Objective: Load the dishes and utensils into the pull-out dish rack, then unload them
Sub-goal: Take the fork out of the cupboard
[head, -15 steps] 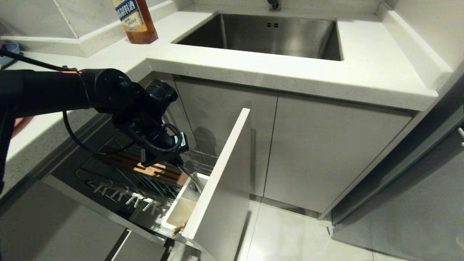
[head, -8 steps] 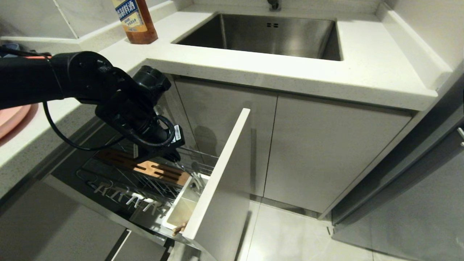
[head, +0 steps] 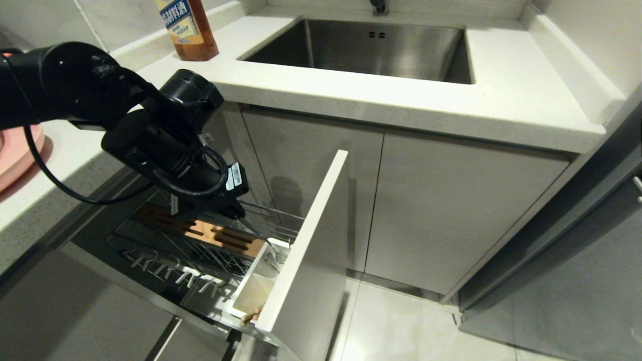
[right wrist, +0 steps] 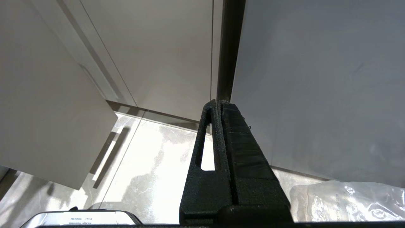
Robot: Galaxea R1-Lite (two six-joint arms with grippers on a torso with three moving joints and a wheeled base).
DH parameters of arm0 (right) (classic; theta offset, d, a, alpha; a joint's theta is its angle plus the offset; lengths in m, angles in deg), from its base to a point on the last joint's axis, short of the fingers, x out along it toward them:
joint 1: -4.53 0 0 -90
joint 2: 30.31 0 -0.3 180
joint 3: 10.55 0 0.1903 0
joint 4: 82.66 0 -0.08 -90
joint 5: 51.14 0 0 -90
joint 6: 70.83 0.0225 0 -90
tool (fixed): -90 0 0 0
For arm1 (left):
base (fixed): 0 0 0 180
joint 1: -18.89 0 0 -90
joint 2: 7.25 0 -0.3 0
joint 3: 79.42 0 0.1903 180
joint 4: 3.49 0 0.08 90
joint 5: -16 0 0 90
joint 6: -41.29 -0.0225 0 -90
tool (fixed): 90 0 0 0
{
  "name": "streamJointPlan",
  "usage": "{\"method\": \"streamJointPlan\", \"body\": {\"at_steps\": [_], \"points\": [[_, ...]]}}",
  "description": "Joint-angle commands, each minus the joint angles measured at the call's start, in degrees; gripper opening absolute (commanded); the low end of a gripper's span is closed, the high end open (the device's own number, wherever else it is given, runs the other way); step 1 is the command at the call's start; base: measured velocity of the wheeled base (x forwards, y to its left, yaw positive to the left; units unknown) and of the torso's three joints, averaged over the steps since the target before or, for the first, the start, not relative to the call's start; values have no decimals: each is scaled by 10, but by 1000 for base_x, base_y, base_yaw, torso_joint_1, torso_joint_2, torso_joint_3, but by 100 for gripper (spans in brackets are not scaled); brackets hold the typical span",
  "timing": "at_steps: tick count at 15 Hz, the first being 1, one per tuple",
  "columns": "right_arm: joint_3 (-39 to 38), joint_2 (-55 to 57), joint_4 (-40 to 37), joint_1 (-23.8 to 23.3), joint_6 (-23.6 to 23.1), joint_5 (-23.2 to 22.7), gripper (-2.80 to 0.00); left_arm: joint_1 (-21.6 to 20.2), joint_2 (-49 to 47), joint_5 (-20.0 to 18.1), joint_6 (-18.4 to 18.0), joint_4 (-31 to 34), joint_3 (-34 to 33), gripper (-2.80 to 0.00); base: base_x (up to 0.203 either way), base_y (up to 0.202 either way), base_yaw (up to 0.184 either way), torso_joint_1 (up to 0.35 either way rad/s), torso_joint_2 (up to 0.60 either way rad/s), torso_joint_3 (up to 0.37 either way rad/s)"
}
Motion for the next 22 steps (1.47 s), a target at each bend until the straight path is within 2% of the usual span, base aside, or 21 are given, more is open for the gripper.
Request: {"method": "streamJointPlan", "body": {"at_steps": [1, 6, 14, 22], "points": [[-2, 0, 0, 0, 0, 0, -280, 2, 12, 1, 2, 4, 0, -280, 0, 0, 0, 0, 0, 0], [-1, 0, 0, 0, 0, 0, -280, 2, 31, 8, 2, 5, 0, -280, 0, 0, 0, 0, 0, 0], [-1, 0, 0, 0, 0, 0, -280, 0, 85, 44, 0, 6, -7, -280, 0, 0, 0, 0, 0, 0], [-1, 0, 0, 0, 0, 0, -280, 0, 162, 46, -1, 31, -17, -280, 0, 0, 0, 0, 0, 0]]}}
